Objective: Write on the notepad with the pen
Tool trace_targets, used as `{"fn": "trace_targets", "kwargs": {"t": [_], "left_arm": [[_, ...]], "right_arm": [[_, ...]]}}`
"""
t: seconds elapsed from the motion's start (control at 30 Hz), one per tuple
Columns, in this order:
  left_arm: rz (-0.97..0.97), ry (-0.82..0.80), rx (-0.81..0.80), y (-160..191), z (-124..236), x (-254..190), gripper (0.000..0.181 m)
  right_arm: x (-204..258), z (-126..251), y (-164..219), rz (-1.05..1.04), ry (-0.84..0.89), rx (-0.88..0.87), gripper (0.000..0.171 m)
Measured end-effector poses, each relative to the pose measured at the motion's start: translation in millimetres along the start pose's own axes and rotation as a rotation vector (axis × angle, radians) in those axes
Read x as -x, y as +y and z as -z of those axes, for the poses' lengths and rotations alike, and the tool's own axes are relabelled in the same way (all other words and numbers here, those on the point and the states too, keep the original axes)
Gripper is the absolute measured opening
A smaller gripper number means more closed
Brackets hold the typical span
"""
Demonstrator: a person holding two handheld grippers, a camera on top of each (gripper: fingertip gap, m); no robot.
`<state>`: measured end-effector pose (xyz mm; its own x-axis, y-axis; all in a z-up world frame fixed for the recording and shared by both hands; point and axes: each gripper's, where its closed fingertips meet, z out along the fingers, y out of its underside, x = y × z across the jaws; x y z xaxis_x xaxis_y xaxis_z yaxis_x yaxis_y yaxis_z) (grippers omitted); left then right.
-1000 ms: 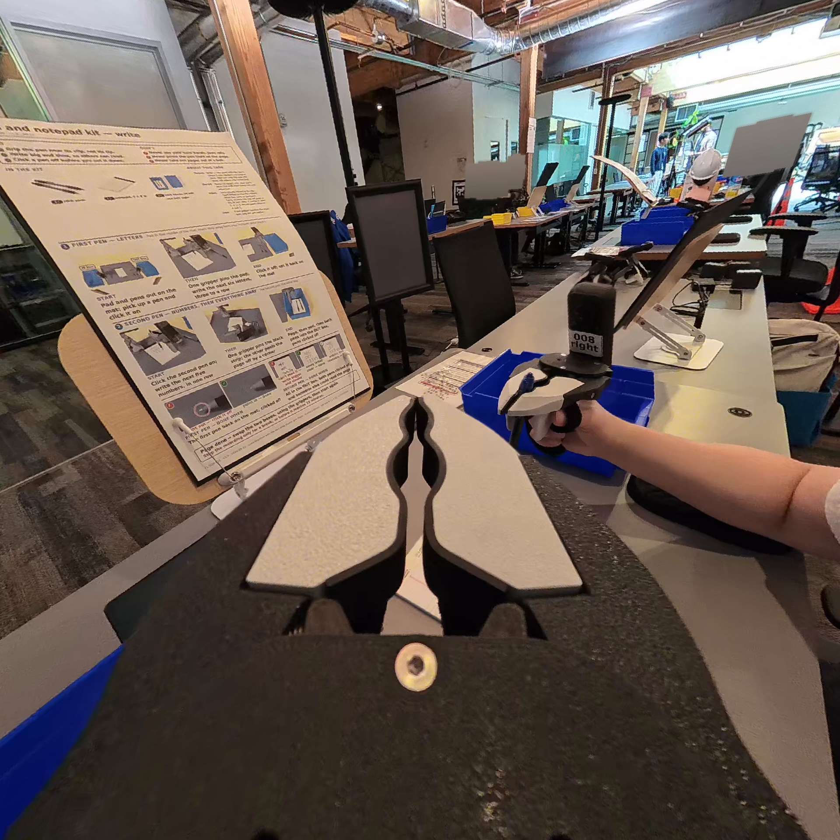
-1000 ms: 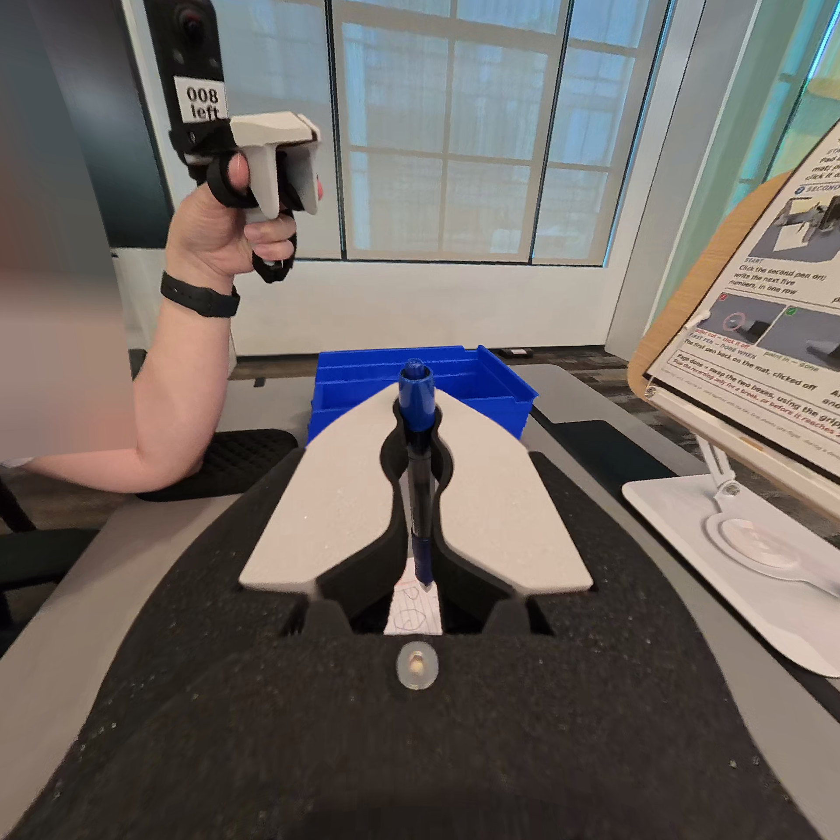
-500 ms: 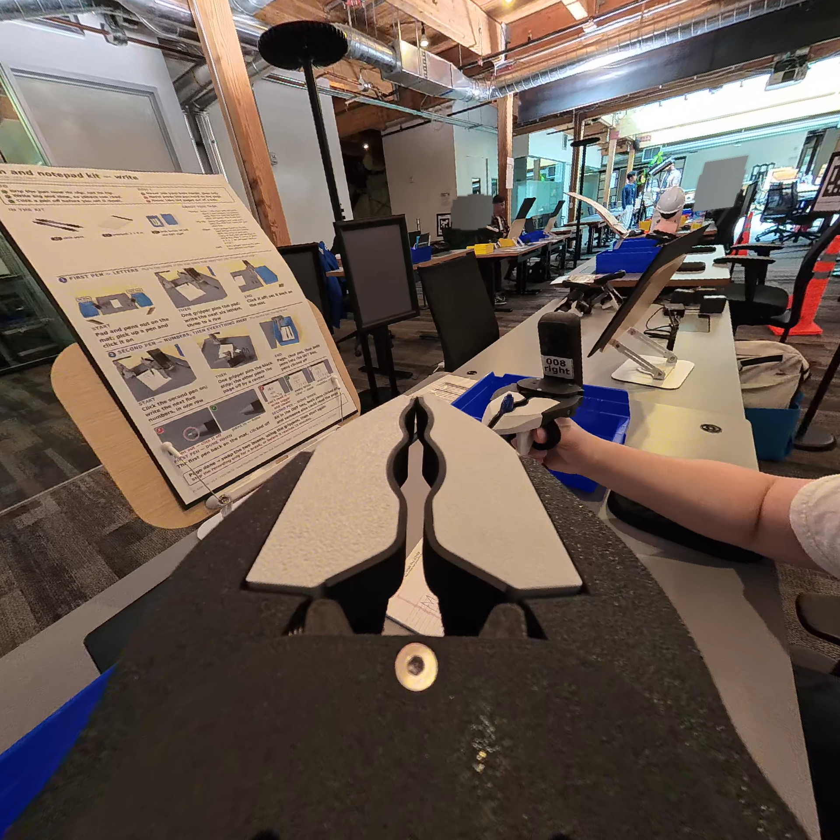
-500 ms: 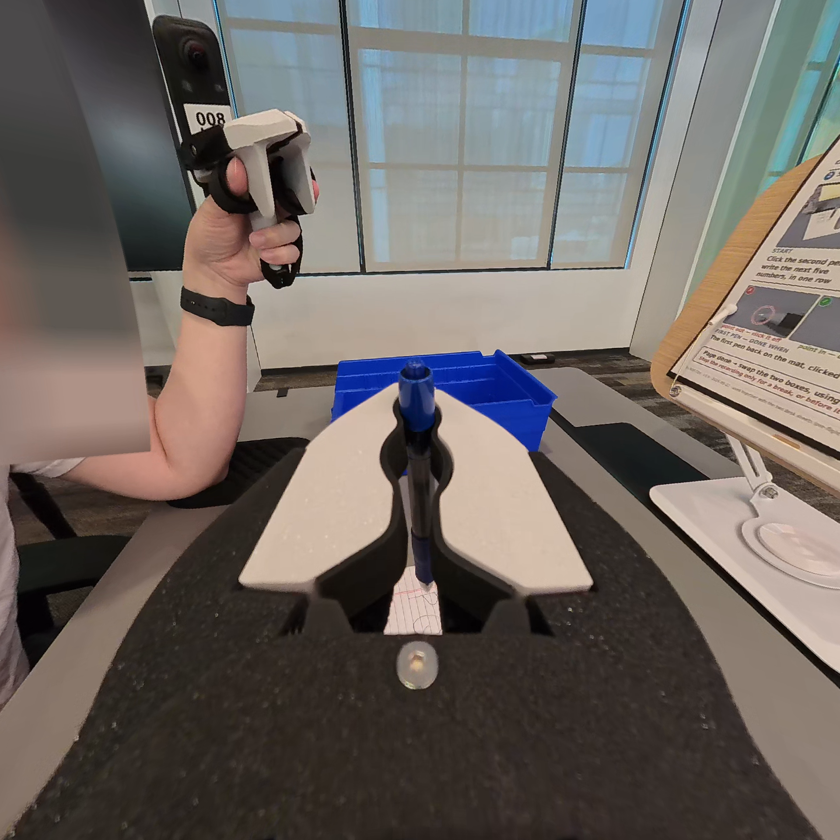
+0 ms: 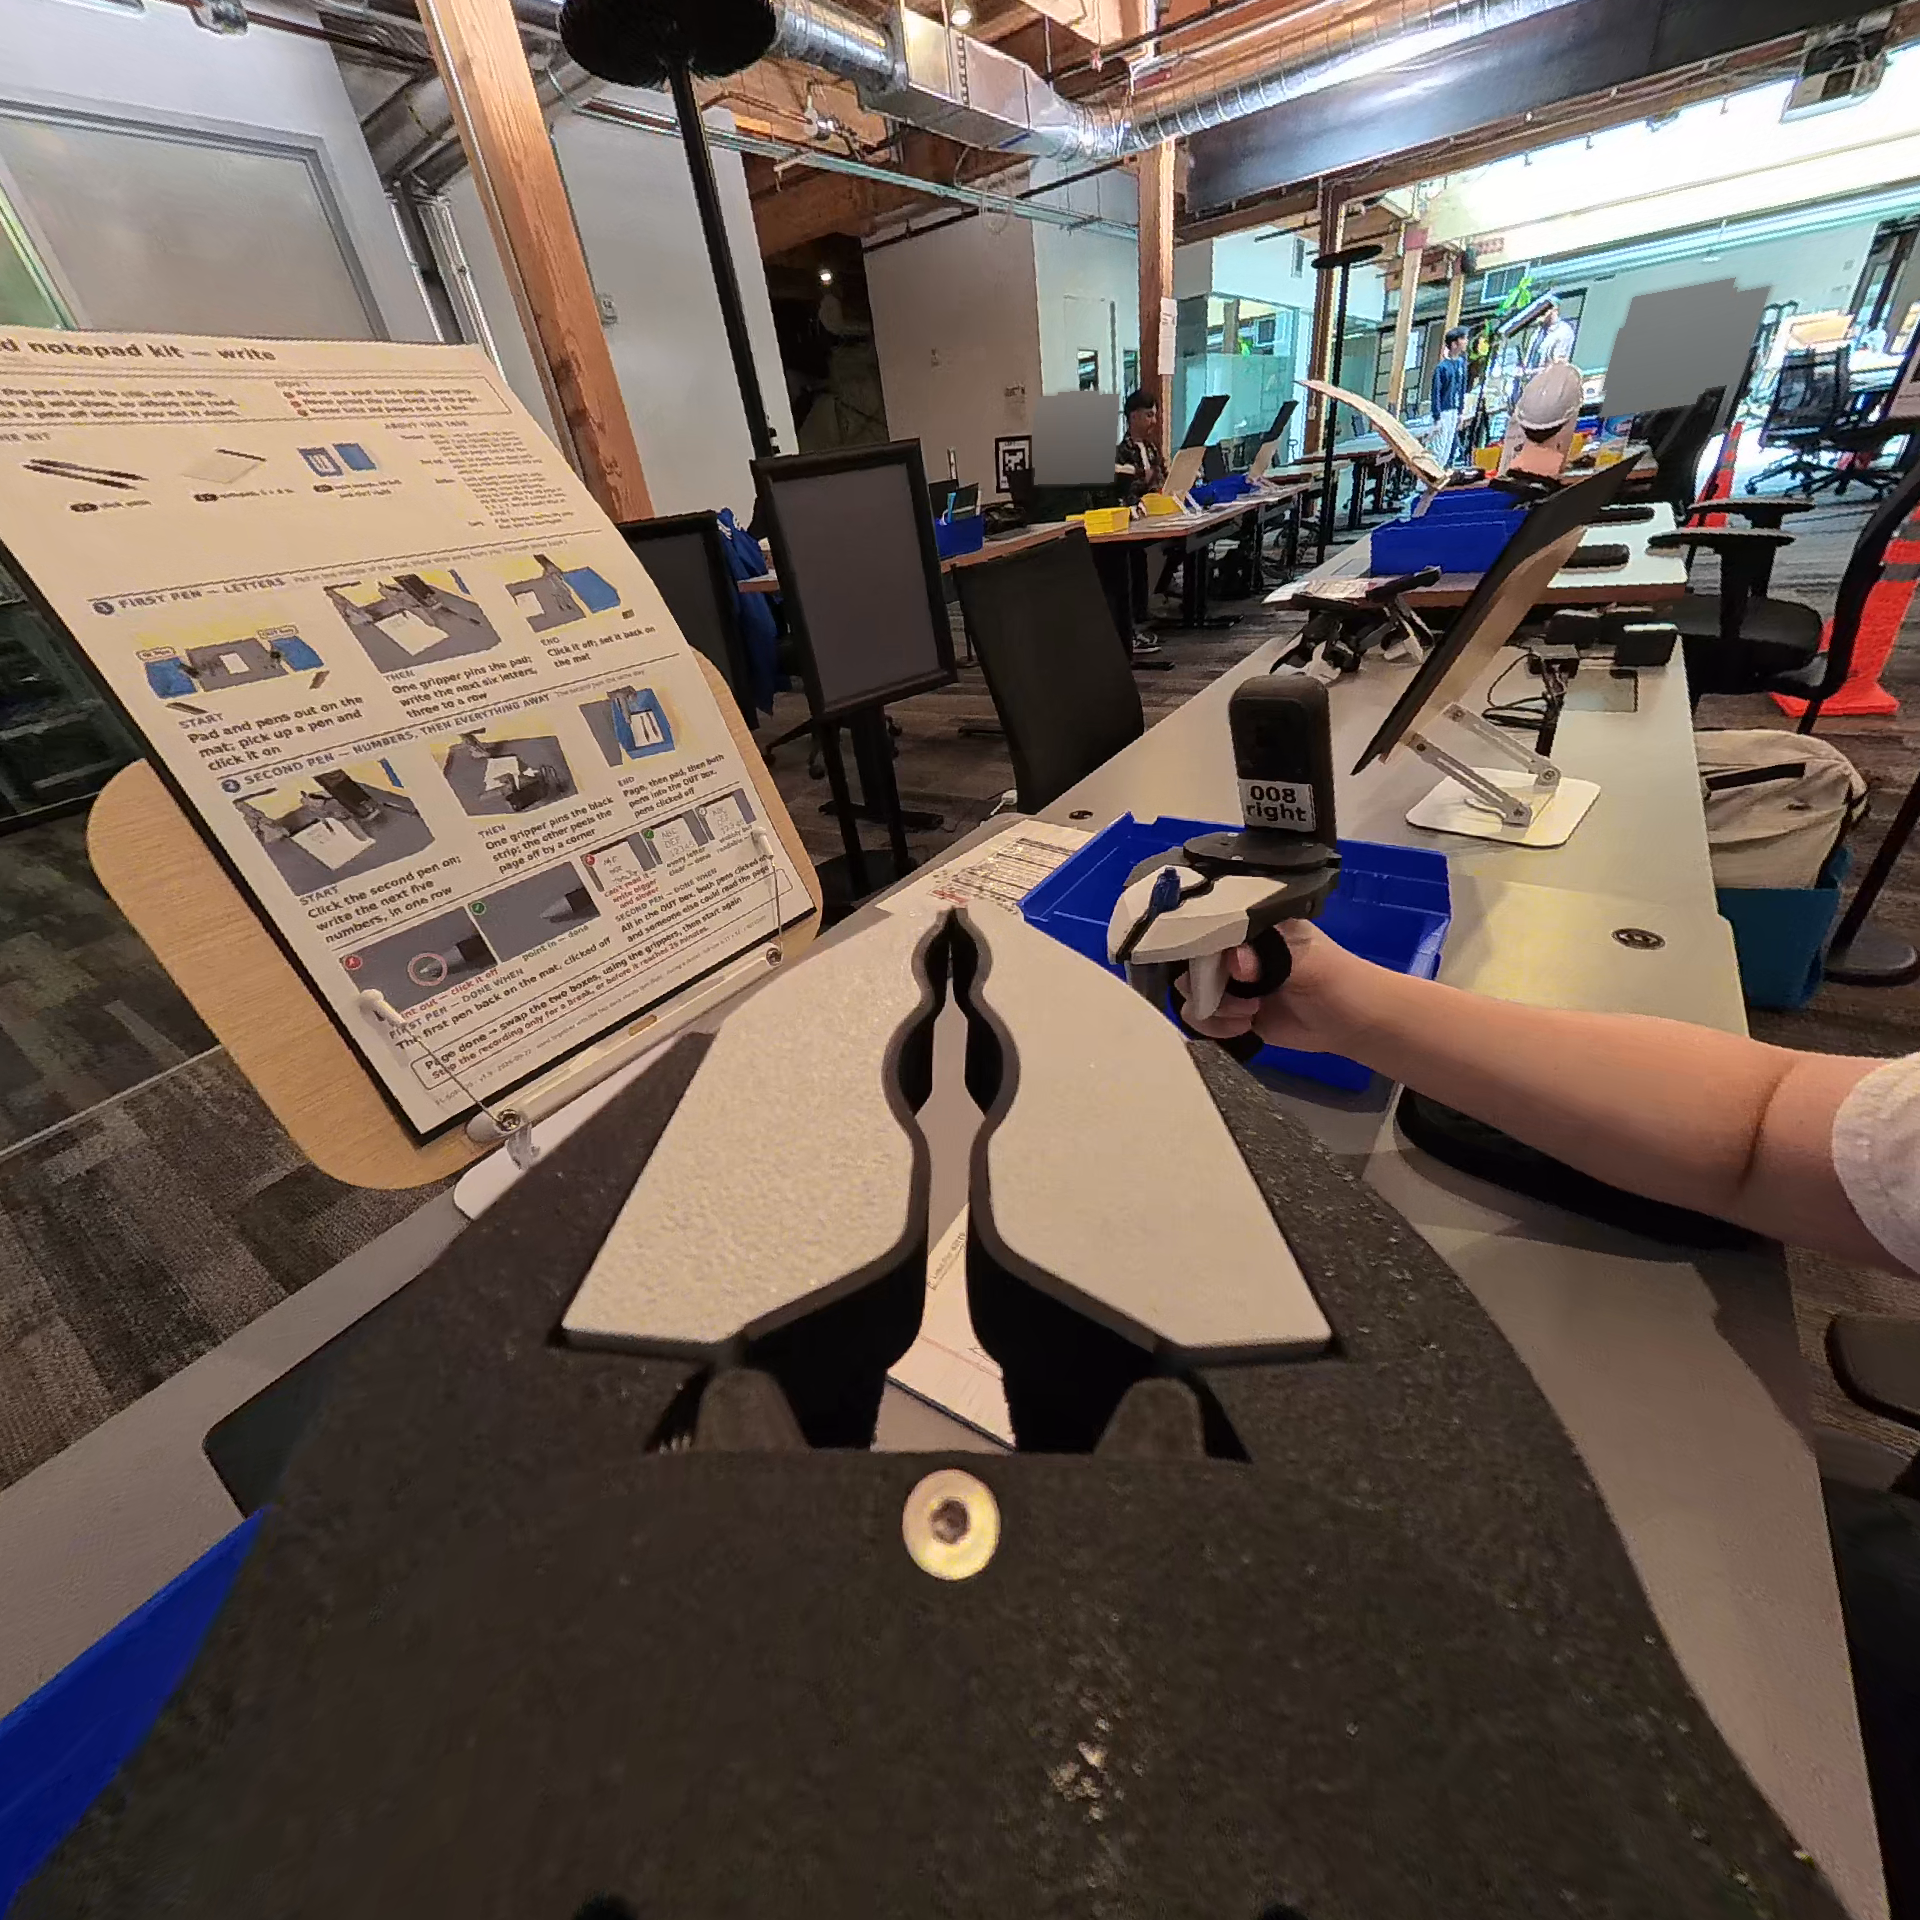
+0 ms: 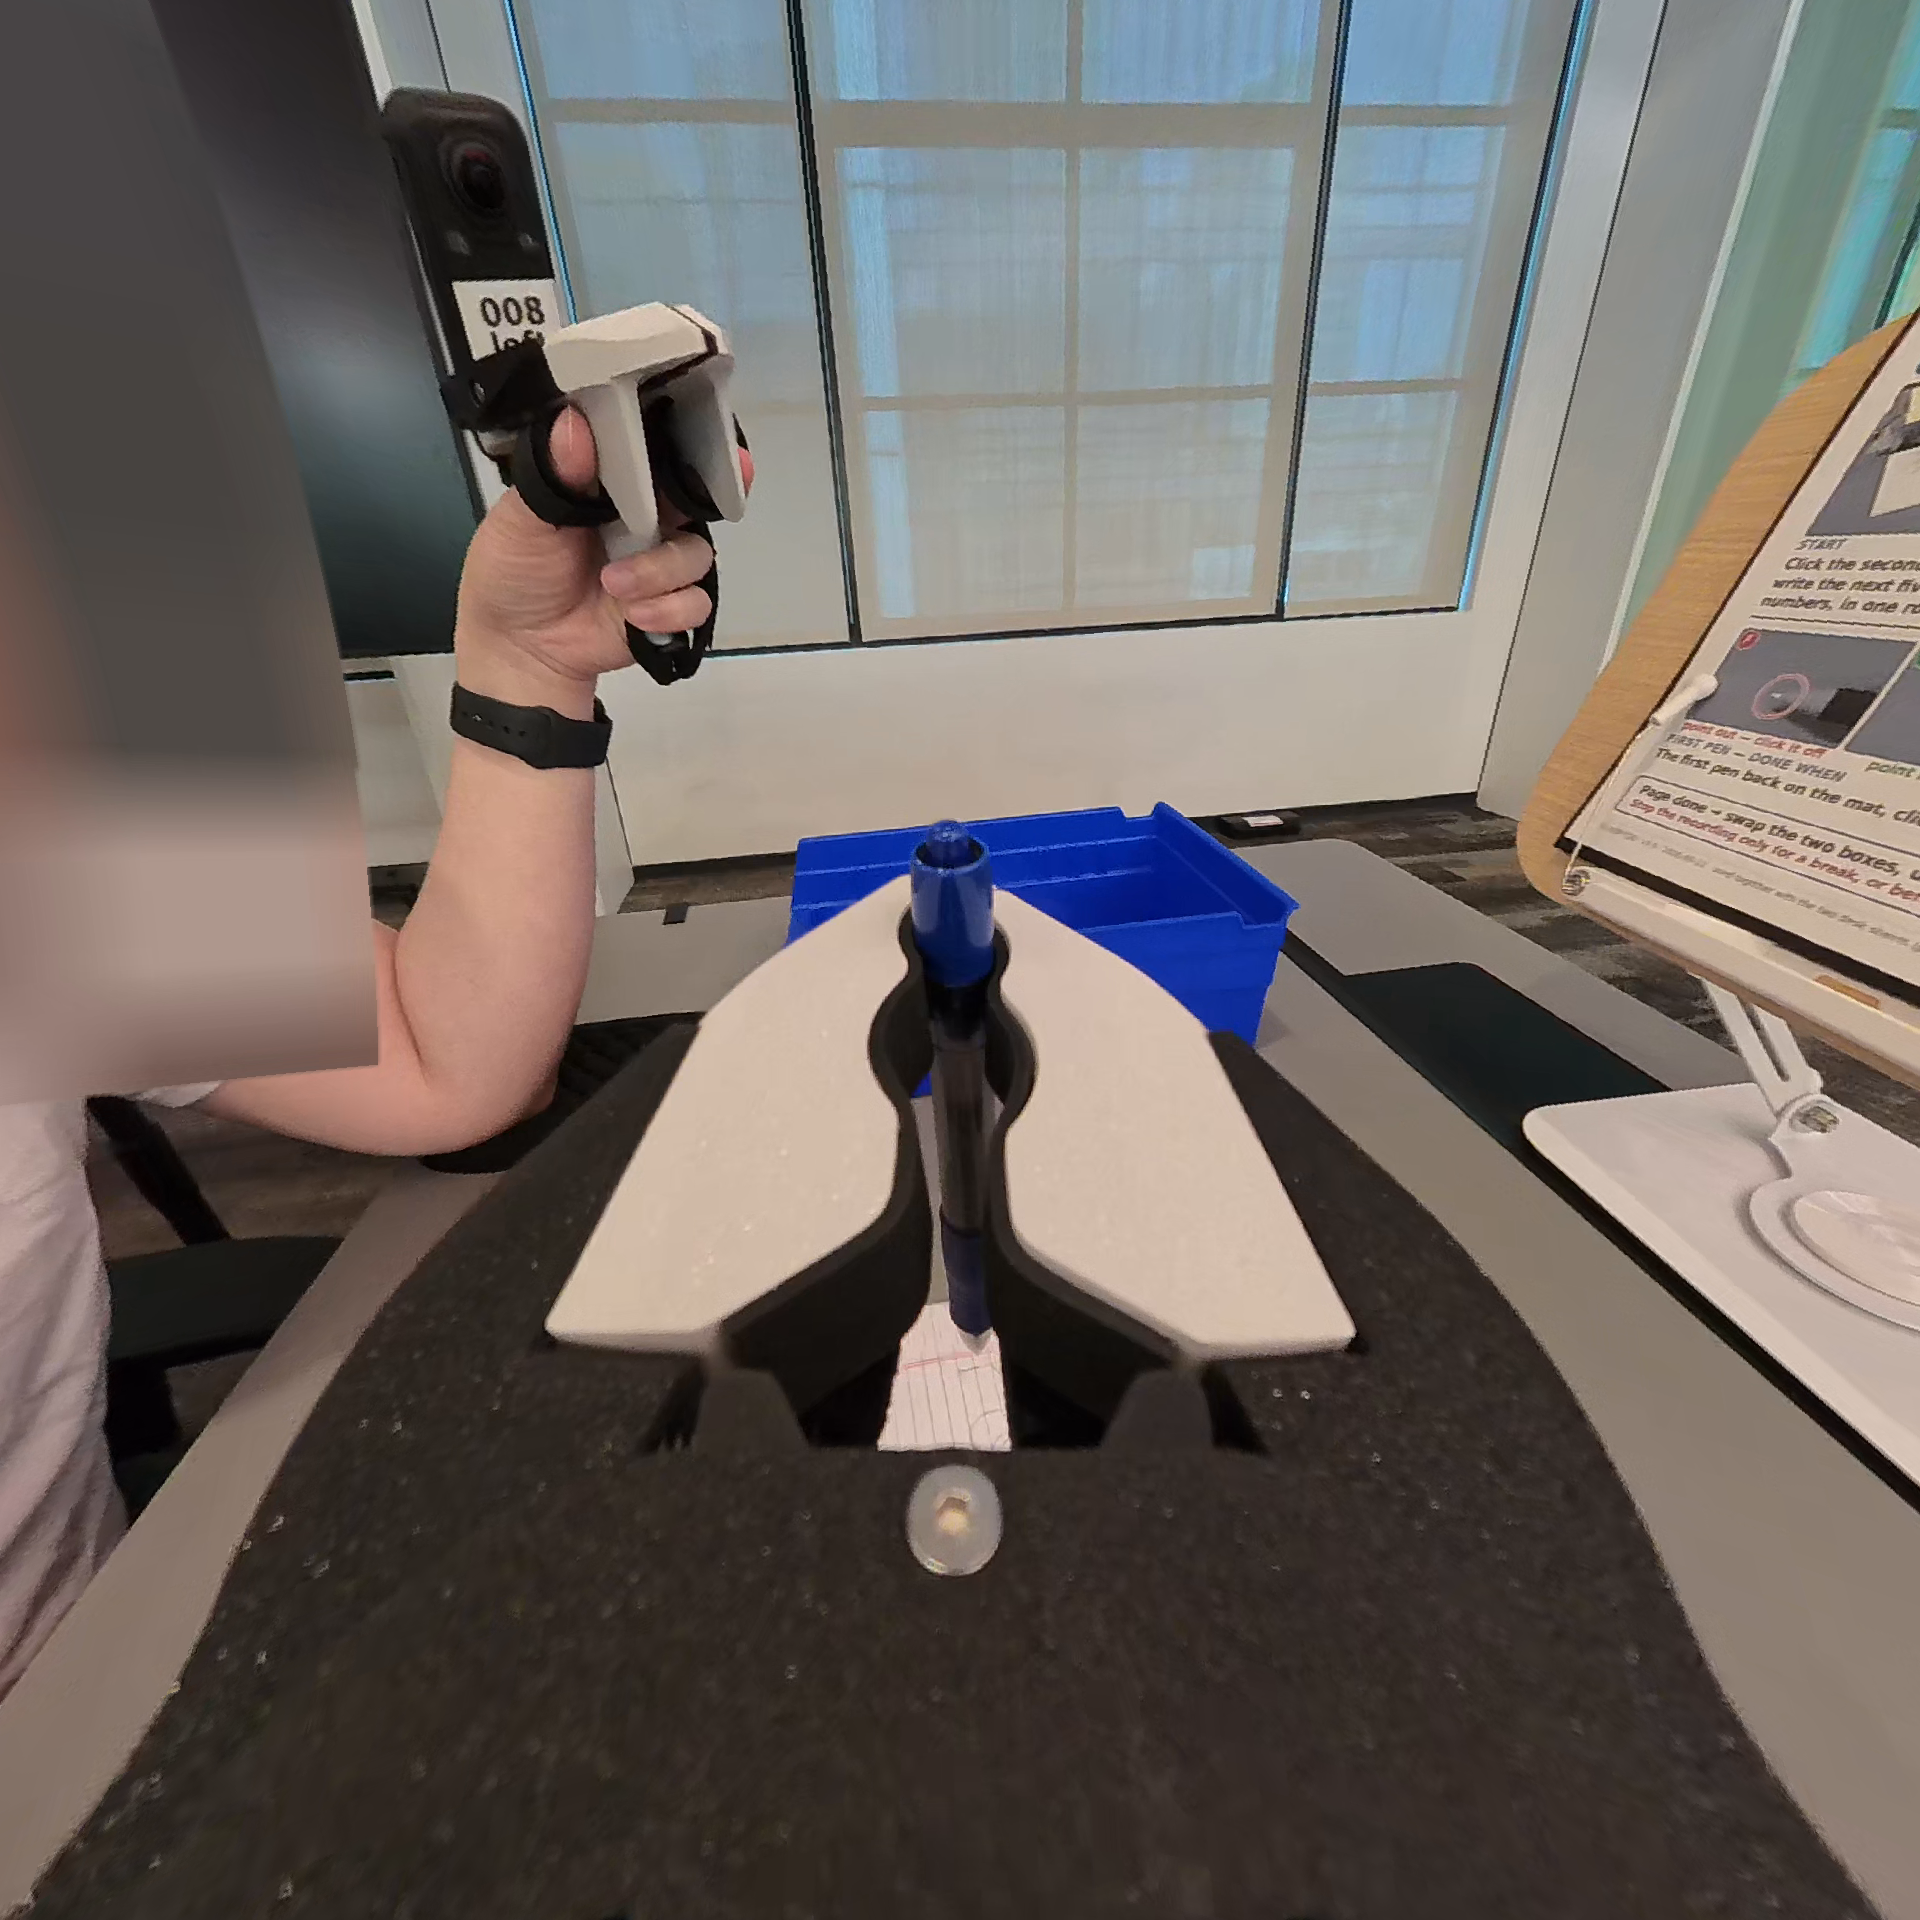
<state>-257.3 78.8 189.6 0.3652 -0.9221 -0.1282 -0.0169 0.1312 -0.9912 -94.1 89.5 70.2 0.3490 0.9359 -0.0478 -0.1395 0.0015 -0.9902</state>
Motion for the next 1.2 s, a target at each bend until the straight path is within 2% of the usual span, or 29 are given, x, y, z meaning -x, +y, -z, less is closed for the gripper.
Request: {"fn": "trace_targets", "kwargs": {"t": [0.2,0.57,0.73,0.83,1.0,1.2], "left_arm": [[0.01,0.023,0.037,8.1,-7.6,-2.2,0.0],[0.007,0.015,0.222,48.3,-35.5,4.9,0.0],[0.062,0.114,0.232,67.9,-71.0,-6.1,0.0],[0.152,0.117,0.289,104.3,-104.5,1.4,0.0],[0.38,0.115,0.491,203.4,-150.9,9.5,0.0],[0.325,0.028,0.651,271.2,-162.7,17.3,0.0]], "right_arm": [[3.6,-4.1,7.5,-0.005,-0.01,0.026,0.004],[14.3,-14.7,22.2,-0.037,-0.069,0.06,0.004],[29.0,-26.8,31.0,-0.079,-0.142,0.049,0.004],[32.1,-36.1,35.6,-0.082,-0.134,0.032,0.004],[27.5,-49.1,53.9,-0.04,-0.077,0.06,0.004],[14.8,-62.8,91.7,-0.066,-0.038,0.15,0.004]]}}
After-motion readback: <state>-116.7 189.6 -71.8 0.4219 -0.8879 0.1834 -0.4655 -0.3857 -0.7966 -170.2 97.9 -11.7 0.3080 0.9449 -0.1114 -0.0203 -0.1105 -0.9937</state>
